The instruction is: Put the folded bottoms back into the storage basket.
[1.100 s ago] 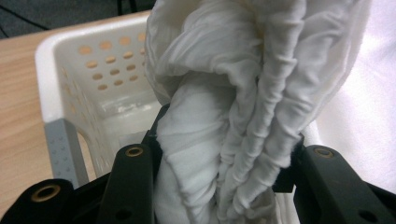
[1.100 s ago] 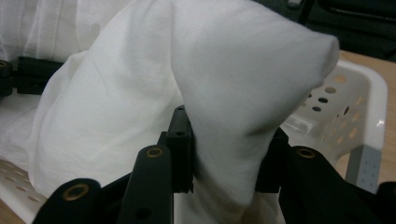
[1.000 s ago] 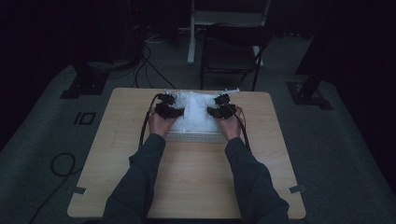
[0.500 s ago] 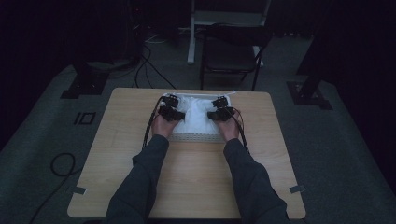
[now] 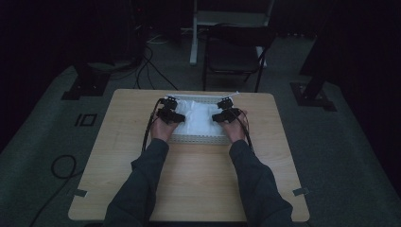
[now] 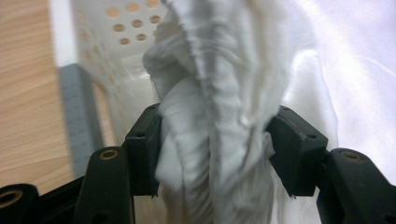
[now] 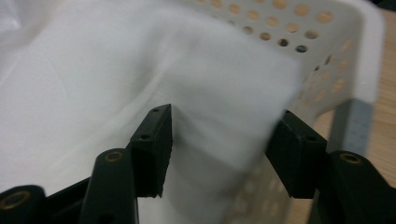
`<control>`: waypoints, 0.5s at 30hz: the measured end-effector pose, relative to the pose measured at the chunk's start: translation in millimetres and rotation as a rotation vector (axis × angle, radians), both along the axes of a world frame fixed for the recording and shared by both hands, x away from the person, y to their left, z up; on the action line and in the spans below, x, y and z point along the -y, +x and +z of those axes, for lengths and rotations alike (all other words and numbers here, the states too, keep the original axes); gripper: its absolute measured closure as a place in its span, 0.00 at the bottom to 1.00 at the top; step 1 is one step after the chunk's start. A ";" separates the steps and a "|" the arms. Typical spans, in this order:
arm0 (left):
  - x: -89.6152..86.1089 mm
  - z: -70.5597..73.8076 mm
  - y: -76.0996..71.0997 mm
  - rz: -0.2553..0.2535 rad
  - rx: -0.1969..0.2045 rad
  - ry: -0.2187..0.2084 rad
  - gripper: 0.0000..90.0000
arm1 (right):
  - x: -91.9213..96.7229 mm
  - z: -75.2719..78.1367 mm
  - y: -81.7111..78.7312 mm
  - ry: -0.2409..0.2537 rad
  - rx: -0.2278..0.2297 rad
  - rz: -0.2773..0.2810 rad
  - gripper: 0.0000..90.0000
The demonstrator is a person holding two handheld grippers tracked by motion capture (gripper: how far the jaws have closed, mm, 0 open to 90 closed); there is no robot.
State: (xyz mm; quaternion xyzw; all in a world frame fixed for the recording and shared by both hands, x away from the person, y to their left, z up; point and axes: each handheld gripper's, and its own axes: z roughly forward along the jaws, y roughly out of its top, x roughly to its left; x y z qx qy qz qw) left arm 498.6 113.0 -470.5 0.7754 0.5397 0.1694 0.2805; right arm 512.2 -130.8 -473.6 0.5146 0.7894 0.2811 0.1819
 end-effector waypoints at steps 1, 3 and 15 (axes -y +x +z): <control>-2.6 1.4 -1.8 0.007 0.013 -0.003 0.46 | 1.1 1.4 -0.9 0.000 0.007 -0.002 0.46; -10.5 6.7 -6.3 0.024 0.052 -0.016 0.48 | 3.3 4.1 -3.0 0.007 0.019 -0.003 0.45; -48.9 32.6 -26.7 0.032 0.190 -0.048 0.65 | 35.1 23.1 -26.4 0.085 0.120 -0.016 0.44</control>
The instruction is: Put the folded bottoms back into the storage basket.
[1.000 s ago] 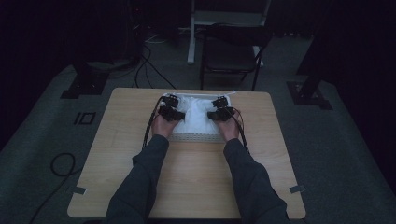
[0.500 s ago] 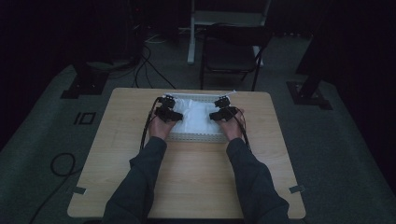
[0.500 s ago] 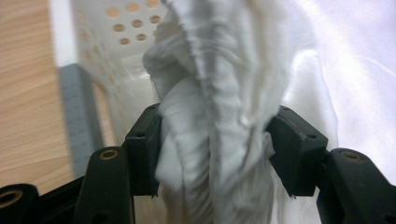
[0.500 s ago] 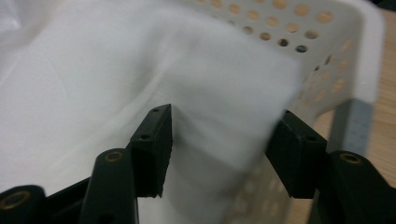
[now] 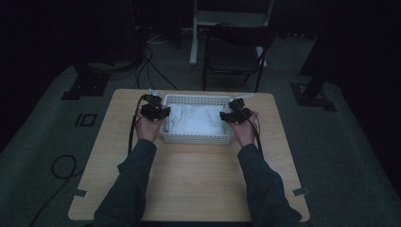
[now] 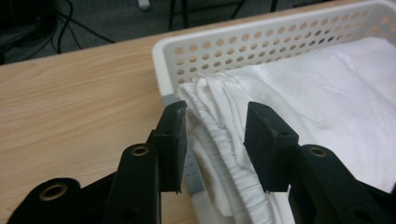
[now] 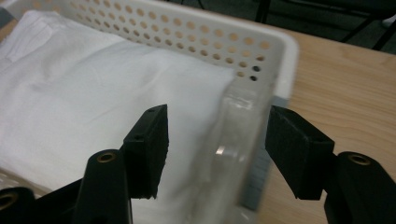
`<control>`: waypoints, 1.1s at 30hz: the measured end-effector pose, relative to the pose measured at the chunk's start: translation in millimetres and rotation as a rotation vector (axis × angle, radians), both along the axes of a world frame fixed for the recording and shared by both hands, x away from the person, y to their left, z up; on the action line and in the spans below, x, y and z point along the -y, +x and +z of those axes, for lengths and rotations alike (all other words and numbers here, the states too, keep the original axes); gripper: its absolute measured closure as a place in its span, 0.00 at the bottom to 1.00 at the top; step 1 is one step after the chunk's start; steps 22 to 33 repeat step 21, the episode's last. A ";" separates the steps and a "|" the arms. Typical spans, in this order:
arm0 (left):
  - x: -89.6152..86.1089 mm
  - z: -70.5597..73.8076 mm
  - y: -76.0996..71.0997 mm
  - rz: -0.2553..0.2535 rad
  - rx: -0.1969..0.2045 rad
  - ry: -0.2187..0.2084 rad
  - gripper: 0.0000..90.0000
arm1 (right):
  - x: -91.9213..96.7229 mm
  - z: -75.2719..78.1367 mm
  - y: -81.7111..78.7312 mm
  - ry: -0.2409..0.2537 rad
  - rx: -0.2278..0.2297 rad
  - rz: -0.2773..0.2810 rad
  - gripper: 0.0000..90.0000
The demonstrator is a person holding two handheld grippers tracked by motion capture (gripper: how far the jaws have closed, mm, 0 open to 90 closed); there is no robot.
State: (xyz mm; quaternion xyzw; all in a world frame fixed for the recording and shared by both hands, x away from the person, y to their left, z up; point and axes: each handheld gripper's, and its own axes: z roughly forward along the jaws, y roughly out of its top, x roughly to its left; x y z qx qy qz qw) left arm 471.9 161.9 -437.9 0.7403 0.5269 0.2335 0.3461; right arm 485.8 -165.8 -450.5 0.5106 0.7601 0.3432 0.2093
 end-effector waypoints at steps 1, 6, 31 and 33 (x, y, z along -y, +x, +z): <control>-3.2 -0.4 -2.5 0.003 0.010 -0.005 0.65 | 4.4 1.1 -2.4 0.004 0.009 -0.002 0.44; -19.9 -6.5 -16.2 0.017 0.054 -0.031 0.64 | 27.6 -0.7 -15.1 0.025 0.034 -0.029 0.45; -56.3 -43.5 -27.3 0.085 -0.010 -0.053 0.60 | 66.5 -22.7 -32.2 0.035 0.014 -0.076 0.48; -56.3 -43.5 -27.3 0.085 -0.010 -0.053 0.60 | 66.5 -22.7 -32.2 0.035 0.014 -0.076 0.48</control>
